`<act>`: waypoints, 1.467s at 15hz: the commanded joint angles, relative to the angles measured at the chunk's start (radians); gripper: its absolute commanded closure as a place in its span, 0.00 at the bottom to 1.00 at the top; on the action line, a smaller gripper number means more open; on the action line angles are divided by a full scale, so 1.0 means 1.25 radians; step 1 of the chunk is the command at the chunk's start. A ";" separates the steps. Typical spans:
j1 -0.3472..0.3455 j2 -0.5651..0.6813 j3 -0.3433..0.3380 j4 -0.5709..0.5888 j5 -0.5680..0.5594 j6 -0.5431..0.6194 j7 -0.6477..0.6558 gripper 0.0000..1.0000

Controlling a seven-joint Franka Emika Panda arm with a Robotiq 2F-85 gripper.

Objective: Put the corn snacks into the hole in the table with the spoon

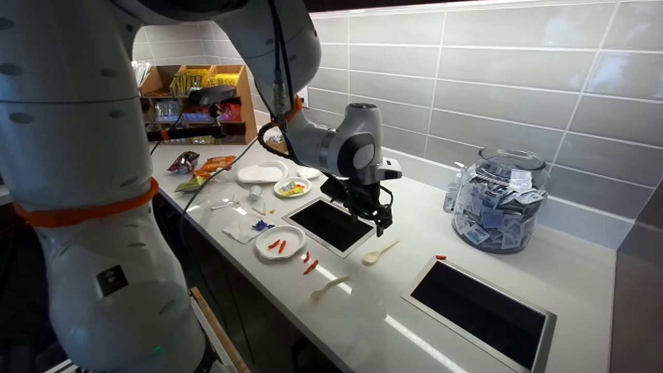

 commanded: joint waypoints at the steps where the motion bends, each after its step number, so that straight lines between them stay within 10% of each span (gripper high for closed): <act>1: 0.012 0.009 -0.015 0.008 0.006 -0.001 -0.007 0.00; 22: 0.019 0.160 -0.075 0.087 -0.003 0.111 0.010 0.00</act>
